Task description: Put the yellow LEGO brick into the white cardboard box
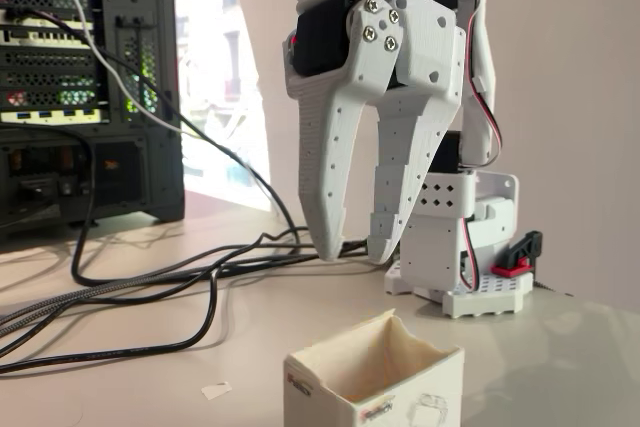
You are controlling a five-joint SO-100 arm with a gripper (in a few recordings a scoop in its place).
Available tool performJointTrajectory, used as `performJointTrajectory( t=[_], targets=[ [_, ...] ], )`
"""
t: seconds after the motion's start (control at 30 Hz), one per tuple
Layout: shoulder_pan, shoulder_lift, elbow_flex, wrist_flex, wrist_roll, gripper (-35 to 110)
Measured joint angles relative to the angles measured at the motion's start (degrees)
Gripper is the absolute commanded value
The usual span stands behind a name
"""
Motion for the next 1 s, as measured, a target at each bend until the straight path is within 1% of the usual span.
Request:
performJointTrajectory(
  t=[0.13, 0.23, 0.37, 0.5, 0.7, 0.8, 1.0],
  targets=[
    [0.18, 0.62, 1.23, -0.88, -0.7, 0],
    [0.53, 3.08, 3.96, -2.72, -3.34, -9],
    [3.08, 6.86, 7.73, -5.36, -10.28, -9],
    [6.94, 10.72, 13.18, -8.53, -20.04, -9],
    [13.54, 21.27, 28.3, -16.61, -31.9, -9],
    [15.47, 27.69, 36.21, -19.86, -34.19, -9],
    [16.79, 40.34, 49.57, -24.08, -34.54, -9]
  ],
)
